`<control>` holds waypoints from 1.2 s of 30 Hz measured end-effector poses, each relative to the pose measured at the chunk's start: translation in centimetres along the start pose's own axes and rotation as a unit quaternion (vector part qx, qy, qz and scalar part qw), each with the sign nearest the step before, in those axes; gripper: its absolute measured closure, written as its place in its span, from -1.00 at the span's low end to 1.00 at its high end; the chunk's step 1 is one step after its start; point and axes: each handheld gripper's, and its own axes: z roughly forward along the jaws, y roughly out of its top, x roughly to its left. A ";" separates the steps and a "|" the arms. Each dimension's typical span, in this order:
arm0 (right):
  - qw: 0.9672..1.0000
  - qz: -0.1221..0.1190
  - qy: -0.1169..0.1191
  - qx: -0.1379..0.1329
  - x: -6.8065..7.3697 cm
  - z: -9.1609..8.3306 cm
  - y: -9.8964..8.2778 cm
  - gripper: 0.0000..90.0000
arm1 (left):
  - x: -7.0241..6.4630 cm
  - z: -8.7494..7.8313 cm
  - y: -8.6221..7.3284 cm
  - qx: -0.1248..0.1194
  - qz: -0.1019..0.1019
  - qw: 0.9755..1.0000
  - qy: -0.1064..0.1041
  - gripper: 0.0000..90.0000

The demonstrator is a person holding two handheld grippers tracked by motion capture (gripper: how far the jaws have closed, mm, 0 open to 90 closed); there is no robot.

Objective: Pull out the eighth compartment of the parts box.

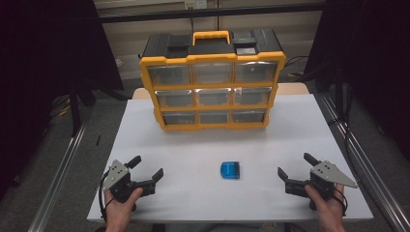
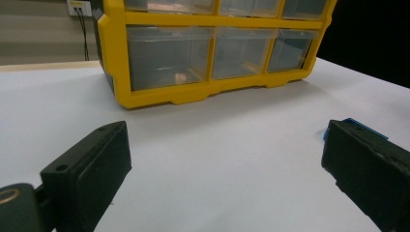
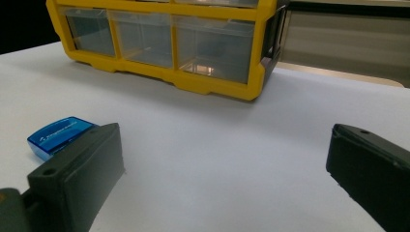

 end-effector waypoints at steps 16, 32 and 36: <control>1.000 0.010 0.004 0.001 -0.2 0.0 -0.1 -0.99 | 0.2 1.0 0.2 0.014 0.011 1.000 0.003 -0.91; 1.000 0.011 0.006 0.009 -0.2 0.2 -0.2 -0.99 | -0.8 2.0 0.5 0.021 0.039 0.999 -0.013 -0.91; 1.000 0.016 0.009 0.012 -0.3 0.2 -0.2 -0.99 | -1.3 2.5 0.5 0.027 0.056 0.998 -0.017 -0.91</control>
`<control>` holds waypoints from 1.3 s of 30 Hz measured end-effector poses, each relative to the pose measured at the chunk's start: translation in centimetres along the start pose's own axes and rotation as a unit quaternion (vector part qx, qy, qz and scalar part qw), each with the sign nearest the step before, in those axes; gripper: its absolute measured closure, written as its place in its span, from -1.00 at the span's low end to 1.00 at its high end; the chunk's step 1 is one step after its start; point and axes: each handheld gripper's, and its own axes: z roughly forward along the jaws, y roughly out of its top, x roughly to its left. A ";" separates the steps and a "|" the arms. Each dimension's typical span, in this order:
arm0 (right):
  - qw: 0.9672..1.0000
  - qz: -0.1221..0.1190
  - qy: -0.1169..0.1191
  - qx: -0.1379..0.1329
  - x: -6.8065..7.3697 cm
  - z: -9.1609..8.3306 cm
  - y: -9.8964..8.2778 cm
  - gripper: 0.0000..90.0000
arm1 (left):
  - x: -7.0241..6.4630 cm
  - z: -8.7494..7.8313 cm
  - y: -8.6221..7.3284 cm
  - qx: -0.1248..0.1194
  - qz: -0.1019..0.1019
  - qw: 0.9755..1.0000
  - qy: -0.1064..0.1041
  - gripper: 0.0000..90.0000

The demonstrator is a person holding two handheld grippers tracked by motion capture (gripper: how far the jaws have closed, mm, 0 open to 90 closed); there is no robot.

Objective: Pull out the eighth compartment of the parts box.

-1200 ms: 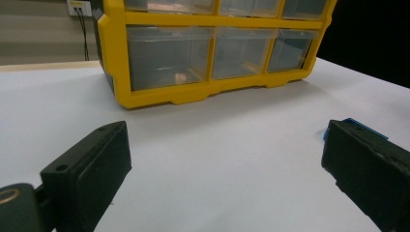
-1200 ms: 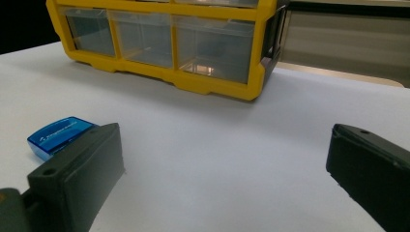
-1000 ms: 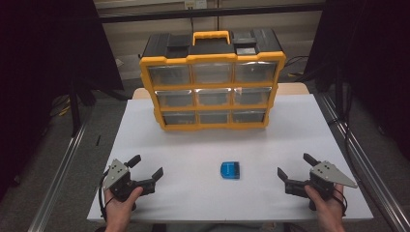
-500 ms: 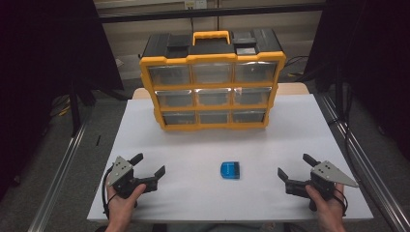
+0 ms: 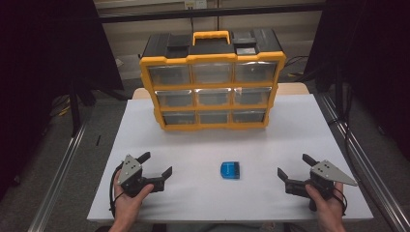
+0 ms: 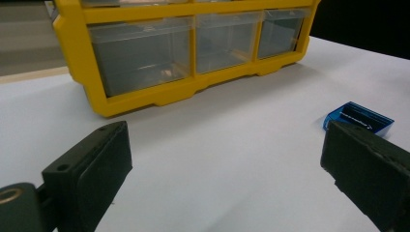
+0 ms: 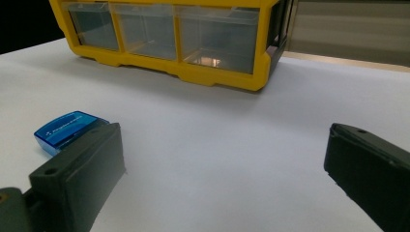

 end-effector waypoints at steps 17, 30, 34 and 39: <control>1.000 -0.010 0.009 -0.001 0.4 0.0 0.1 -0.98 | -1.1 3.3 0.6 0.006 0.053 0.999 -0.010 -0.90; 1.000 -0.018 0.012 0.001 0.7 0.2 0.1 -0.98 | -1.7 6.2 2.1 -0.010 0.082 0.996 -0.021 -0.90; 1.000 -0.019 0.010 0.000 0.7 0.2 0.1 -0.97 | -1.7 7.0 2.5 -0.005 0.106 0.994 -0.013 -0.90; 1.000 -0.022 0.016 0.000 0.8 0.4 0.2 -0.97 | -1.8 7.9 3.1 -0.021 0.114 0.993 -0.005 -0.89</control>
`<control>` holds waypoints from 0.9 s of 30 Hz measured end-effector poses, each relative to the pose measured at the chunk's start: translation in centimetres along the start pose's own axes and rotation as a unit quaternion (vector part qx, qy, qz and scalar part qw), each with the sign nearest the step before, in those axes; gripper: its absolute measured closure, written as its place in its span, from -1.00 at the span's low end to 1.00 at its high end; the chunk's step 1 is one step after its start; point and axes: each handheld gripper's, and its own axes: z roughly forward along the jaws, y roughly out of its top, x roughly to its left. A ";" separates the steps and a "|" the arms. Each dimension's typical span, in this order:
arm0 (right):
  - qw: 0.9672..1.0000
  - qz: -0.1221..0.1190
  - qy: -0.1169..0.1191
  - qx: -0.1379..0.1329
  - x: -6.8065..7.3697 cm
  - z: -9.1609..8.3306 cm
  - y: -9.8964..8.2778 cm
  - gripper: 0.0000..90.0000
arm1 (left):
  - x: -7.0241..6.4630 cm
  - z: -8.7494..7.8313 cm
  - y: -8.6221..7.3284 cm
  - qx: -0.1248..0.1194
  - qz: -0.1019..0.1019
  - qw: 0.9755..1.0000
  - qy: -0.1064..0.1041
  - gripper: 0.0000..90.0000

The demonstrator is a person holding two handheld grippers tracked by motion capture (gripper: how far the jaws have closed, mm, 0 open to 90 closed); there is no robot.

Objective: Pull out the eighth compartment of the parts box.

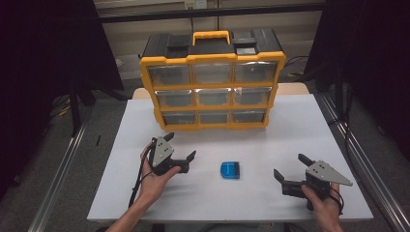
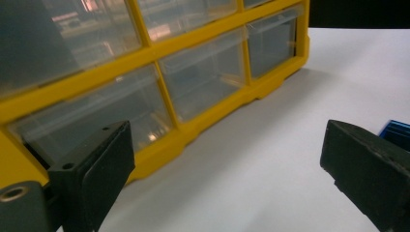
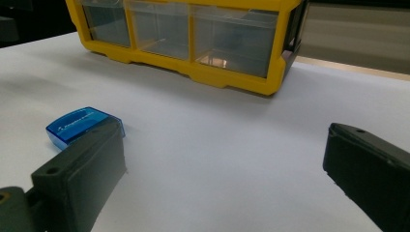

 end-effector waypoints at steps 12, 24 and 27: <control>1.000 0.001 0.003 -0.002 0.0 0.2 0.1 -0.97 | 0.0 2.3 1.5 -0.007 0.015 1.000 0.003 -0.90; 1.000 0.004 -0.001 -0.004 -0.2 0.0 0.1 -0.98 | 0.2 4.3 3.0 -0.001 0.072 0.997 0.002 -0.90; 1.000 0.003 0.003 -0.004 -0.1 0.0 0.1 -0.98 | 0.6 4.7 3.6 0.005 0.091 0.996 -0.003 -0.90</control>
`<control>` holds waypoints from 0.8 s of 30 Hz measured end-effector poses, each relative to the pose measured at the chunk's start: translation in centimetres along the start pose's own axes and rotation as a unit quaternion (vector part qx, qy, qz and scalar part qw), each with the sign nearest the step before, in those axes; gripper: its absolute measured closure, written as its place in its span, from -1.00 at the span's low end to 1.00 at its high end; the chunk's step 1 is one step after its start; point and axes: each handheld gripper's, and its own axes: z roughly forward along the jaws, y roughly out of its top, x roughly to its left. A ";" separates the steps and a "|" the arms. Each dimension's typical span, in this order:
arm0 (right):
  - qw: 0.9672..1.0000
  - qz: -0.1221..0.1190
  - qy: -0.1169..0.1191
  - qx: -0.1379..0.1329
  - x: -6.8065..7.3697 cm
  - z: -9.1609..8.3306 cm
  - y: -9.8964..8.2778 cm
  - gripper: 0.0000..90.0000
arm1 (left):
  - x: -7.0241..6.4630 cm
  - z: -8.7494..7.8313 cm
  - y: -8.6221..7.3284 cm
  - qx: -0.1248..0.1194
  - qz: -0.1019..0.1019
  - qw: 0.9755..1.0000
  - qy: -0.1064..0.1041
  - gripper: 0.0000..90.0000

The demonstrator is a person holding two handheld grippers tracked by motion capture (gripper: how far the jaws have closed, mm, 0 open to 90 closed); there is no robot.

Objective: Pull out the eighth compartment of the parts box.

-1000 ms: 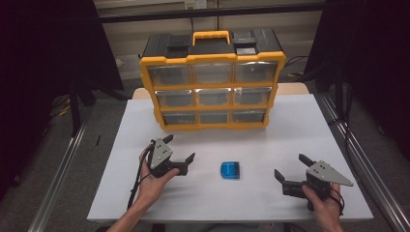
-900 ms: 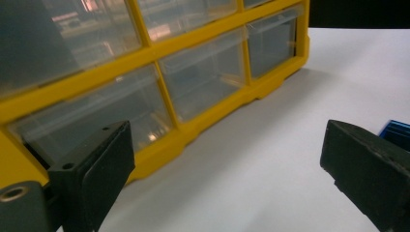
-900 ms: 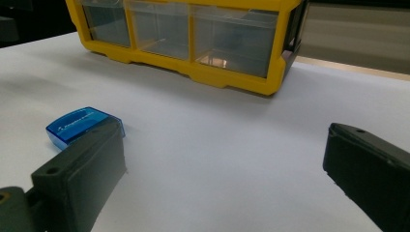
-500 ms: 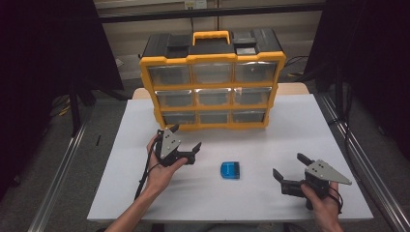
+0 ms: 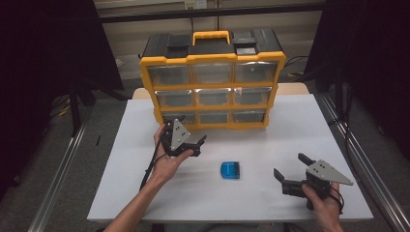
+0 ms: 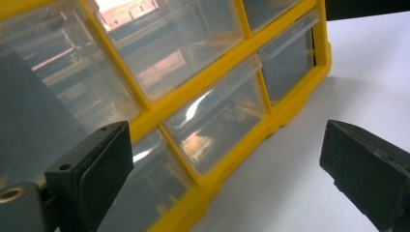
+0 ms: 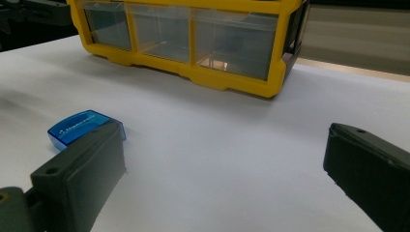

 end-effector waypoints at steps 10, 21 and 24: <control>1.000 0.000 -0.001 -0.001 0.0 -0.1 0.0 -0.98 | 0.7 1.0 0.7 -0.003 0.036 0.999 0.011 -0.90; 1.000 0.001 -0.002 -0.001 0.0 0.0 0.0 -0.98 | 0.3 2.1 0.9 0.013 0.163 0.986 0.044 -0.93; 1.000 0.000 0.000 -0.001 0.0 -0.1 0.0 -0.98 | 0.2 2.3 0.9 0.011 0.175 0.984 0.037 -0.93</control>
